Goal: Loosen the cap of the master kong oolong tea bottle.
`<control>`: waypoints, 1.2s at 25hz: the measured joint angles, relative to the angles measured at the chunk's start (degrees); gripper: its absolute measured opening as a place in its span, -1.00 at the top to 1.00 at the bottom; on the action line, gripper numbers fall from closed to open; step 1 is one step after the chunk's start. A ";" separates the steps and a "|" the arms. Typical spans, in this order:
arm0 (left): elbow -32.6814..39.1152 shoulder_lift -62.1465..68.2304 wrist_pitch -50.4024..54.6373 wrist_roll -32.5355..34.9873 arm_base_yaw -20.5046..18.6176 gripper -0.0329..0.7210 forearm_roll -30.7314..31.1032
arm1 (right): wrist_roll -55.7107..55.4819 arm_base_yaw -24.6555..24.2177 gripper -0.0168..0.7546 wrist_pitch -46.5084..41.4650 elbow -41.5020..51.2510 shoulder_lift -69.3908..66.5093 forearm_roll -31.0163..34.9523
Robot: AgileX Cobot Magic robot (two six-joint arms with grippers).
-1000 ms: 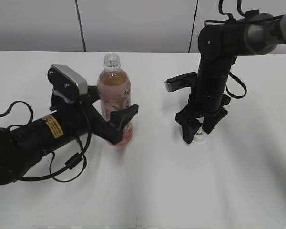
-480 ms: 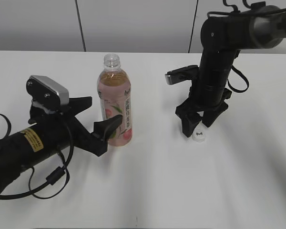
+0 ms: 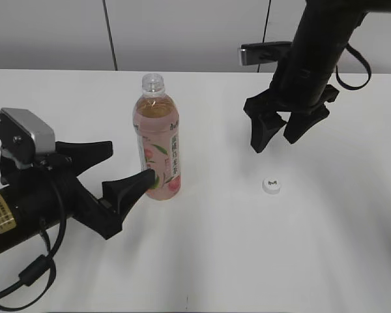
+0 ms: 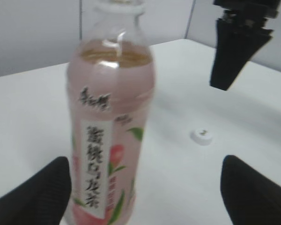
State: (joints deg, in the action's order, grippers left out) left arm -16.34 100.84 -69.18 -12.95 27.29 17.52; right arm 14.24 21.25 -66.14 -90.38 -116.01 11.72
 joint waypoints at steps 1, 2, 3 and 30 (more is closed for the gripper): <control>0.45 -1.47 0.00 -0.46 0.00 -0.65 2.23 | -0.14 0.00 -0.46 -0.96 0.00 1.17 0.79; 0.61 -2.96 0.00 -1.06 0.00 -0.65 4.16 | -0.44 0.06 -0.46 -2.01 0.00 2.38 1.68; 0.66 -4.46 0.00 -2.08 0.00 -0.65 5.28 | -0.83 0.06 -0.46 -2.55 0.00 3.58 2.24; -19.60 -68.31 107.56 4.61 0.00 -0.58 -16.14 | -6.76 0.06 -0.40 -3.67 25.06 41.01 1.87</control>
State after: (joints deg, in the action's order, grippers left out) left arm -35.94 32.53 38.38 -8.34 27.29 1.37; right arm 7.48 21.32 -69.81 -65.31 -75.01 13.59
